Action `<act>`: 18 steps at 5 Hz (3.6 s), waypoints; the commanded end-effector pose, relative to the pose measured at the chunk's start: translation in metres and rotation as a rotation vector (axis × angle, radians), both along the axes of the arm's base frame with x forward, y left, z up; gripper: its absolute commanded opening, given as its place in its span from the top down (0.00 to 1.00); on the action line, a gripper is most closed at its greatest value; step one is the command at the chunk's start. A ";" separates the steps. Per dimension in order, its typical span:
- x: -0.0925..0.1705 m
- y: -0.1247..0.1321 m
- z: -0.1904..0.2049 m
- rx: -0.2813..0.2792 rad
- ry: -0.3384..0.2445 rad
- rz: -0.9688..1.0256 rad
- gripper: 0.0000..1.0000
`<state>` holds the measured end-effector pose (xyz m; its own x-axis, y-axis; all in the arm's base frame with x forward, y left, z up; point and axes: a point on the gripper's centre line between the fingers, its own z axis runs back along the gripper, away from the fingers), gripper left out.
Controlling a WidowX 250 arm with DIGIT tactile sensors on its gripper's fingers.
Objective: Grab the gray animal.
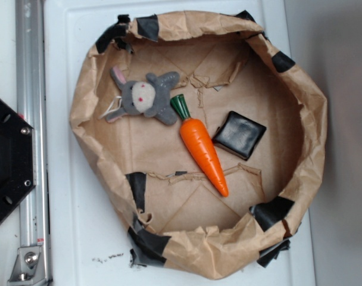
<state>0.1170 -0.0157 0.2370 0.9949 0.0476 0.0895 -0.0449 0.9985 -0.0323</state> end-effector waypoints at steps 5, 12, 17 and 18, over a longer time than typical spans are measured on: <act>0.000 0.000 0.000 0.000 0.000 0.000 0.00; 0.106 0.052 -0.185 0.256 0.043 -0.530 0.00; 0.105 0.074 -0.210 0.215 0.021 -0.527 1.00; 0.106 0.069 -0.202 0.212 0.007 -0.538 1.00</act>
